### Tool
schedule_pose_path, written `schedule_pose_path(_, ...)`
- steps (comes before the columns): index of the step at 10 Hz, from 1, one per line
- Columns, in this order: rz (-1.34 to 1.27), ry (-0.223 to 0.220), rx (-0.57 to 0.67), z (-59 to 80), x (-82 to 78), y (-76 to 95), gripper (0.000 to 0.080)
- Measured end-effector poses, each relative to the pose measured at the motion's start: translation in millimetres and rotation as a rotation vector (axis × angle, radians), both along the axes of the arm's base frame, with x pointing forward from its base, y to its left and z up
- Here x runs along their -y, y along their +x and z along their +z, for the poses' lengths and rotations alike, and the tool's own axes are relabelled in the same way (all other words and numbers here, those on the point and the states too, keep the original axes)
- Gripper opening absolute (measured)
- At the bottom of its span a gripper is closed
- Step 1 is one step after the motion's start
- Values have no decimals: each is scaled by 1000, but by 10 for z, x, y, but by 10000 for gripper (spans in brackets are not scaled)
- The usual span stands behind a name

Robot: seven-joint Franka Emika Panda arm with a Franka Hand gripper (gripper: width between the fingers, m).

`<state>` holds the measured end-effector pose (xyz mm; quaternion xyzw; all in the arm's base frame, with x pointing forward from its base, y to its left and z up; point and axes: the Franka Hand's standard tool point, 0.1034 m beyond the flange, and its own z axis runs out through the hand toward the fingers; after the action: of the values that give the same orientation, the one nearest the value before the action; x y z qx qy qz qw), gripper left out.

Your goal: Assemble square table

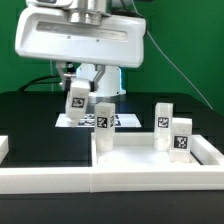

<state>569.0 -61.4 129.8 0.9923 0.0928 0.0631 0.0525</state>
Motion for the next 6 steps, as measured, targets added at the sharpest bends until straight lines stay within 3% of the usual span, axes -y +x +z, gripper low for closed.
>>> schedule_pose_path(4,0,-1,6,-12,3,10,290)
schedule_pose_path(6,21,5,8,26,-122,112,290)
